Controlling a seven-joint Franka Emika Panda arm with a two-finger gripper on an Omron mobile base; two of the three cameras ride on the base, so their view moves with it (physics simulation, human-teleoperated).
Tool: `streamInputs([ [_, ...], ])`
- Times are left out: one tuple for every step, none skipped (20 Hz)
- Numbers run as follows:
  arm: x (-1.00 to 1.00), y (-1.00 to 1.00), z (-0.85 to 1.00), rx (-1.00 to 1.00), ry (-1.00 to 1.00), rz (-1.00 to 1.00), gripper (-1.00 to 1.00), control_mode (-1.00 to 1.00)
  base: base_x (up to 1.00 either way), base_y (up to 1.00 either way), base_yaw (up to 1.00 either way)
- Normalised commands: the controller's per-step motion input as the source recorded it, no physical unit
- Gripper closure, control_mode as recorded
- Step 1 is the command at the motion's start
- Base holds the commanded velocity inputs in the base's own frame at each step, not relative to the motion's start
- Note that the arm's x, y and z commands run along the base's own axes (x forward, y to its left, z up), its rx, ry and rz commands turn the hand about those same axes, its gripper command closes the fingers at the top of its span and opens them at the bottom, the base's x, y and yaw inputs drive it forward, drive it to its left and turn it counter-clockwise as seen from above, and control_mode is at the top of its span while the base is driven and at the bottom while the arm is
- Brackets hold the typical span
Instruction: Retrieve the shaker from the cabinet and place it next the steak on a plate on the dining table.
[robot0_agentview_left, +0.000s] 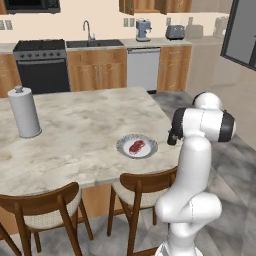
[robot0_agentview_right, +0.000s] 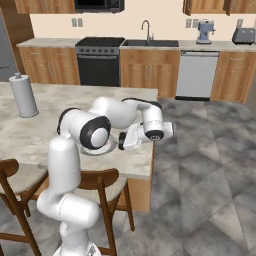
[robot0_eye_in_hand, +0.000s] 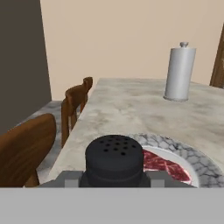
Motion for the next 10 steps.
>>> streamInputs([
  [0.28, 0.00, -0.24, 0.00, 0.05, 0.00, 1.00, -1.00, 0.00, 0.00, 0.00],
  [0.26, 0.00, -0.16, 0.00, 0.04, 0.00, 1.00, -1.00, 0.00, 0.00, 0.00],
  [0.34, 0.00, -0.19, 0.00, 0.05, 0.00, 1.00, -1.00, 0.00, 0.00, 0.00],
  [0.34, 0.00, -0.17, 0.00, 0.05, 0.00, 1.00, -1.00, 0.00, 0.00, 0.00],
  [0.35, 0.00, -0.16, 0.00, 0.03, 0.00, 1.00, -1.00, 0.00, 0.00, 0.00],
  [0.34, 0.00, -0.16, 0.00, 0.01, 0.00, 1.00, -1.00, 0.00, 0.00, 0.00],
  [0.34, 0.00, -0.14, 0.00, 0.00, 0.00, 1.00, -1.00, 0.00, 0.00, 0.00],
  [0.34, 0.00, -0.20, 0.00, 0.01, 0.00, 1.00, -1.00, 0.00, 0.00, 0.00],
  [0.31, 0.00, -0.19, 0.00, 0.00, 0.00, 1.00, -1.00, 0.00, 0.00, 0.00],
  [0.29, 0.00, -0.21, 0.00, 0.01, 0.00, 1.00, -1.00, 0.00, 0.00, 0.00],
])
